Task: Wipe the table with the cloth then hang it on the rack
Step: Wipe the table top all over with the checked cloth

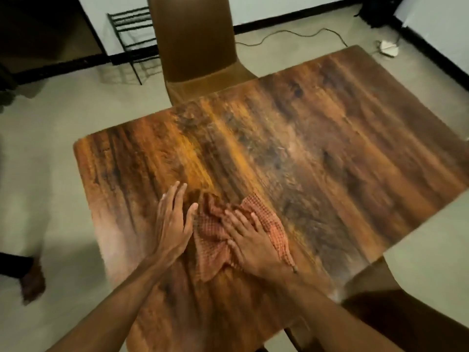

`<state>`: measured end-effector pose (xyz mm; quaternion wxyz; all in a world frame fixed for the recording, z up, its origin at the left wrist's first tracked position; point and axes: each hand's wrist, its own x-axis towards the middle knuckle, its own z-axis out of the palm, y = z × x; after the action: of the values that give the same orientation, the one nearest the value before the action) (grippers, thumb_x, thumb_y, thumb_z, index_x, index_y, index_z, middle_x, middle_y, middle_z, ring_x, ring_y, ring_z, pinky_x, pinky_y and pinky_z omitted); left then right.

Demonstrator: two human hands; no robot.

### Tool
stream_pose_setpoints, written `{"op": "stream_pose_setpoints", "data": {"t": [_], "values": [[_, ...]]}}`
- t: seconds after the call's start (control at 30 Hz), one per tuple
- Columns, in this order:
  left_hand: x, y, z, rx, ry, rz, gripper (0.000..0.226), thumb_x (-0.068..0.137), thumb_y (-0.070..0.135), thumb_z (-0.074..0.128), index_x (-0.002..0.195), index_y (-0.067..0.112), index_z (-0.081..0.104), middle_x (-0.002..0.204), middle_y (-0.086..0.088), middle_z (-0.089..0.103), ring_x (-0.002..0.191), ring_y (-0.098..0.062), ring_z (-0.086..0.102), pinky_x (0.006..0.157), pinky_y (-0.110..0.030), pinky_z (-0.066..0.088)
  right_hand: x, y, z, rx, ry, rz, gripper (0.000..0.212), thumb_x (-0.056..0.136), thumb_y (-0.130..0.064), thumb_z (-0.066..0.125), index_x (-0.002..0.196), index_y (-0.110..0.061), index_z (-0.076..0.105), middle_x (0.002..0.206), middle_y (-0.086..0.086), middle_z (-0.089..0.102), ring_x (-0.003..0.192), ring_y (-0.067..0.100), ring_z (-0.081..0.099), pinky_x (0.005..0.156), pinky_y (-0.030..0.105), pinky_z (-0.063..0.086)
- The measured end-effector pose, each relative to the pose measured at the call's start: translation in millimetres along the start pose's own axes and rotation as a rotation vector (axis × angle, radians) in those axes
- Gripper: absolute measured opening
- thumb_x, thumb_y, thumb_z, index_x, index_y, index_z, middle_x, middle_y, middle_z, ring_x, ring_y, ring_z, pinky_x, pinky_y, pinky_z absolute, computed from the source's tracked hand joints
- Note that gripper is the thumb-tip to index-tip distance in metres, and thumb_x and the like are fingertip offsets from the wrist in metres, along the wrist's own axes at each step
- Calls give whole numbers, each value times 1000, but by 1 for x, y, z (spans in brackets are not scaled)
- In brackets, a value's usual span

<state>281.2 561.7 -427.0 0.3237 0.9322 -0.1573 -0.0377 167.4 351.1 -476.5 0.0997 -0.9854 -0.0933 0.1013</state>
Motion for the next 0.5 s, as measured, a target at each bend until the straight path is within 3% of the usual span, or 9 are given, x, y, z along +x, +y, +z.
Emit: {"op": "stream_pose_setpoints", "data": {"t": [0.13, 0.2, 0.27, 0.33, 0.4, 0.5], "values": [[-28, 34, 36, -9, -42, 53, 61, 103, 50, 32, 153, 15, 37, 162, -3, 31, 151, -17, 25, 126, -32, 6, -37, 92, -24, 60, 70, 543, 59, 109, -35, 25, 165, -19, 18, 174, 4, 4, 161, 28, 2, 127, 58, 6], [-38, 53, 50, -11, -60, 66, 60, 104, 51, 32, 153, 16, 37, 162, -2, 32, 151, -16, 26, 125, -27, 4, -53, 76, -18, 103, 49, 542, 65, 104, -42, 20, 165, -20, 15, 174, 7, 0, 160, 30, -5, 127, 61, 2], [-47, 72, 63, -17, -78, 82, 62, 103, 52, 31, 151, 15, 40, 160, -5, 36, 149, -20, 31, 125, -30, 8, -74, 40, -1, 87, 5, 348, 63, 106, -47, 17, 162, -20, 23, 173, 7, 14, 159, 25, -3, 127, 57, 0], [-50, 91, 77, -10, -90, 117, 64, 103, 54, 30, 150, 13, 42, 158, -7, 38, 147, -23, 34, 125, -38, 15, -95, 48, 2, 84, 21, 205, 60, 109, -47, 11, 164, -25, 20, 173, 1, 15, 159, 18, -4, 127, 53, -1], [-47, 105, 87, -11, -104, 162, 64, 103, 57, 27, 151, 16, 40, 159, -5, 37, 148, -20, 32, 124, -43, 20, -105, 94, -14, 119, 72, 323, 64, 107, -50, 4, 166, -26, 10, 175, -2, 5, 159, 17, -8, 128, 54, -2], [-39, 123, 102, -24, -124, 206, 65, 103, 59, 28, 153, 19, 37, 161, 1, 32, 150, -14, 27, 125, -41, 16, -116, 166, -34, 170, 110, 689, 62, 110, -43, 17, 166, -22, 1, 174, 0, -8, 160, 22, -11, 128, 57, -3]]}}
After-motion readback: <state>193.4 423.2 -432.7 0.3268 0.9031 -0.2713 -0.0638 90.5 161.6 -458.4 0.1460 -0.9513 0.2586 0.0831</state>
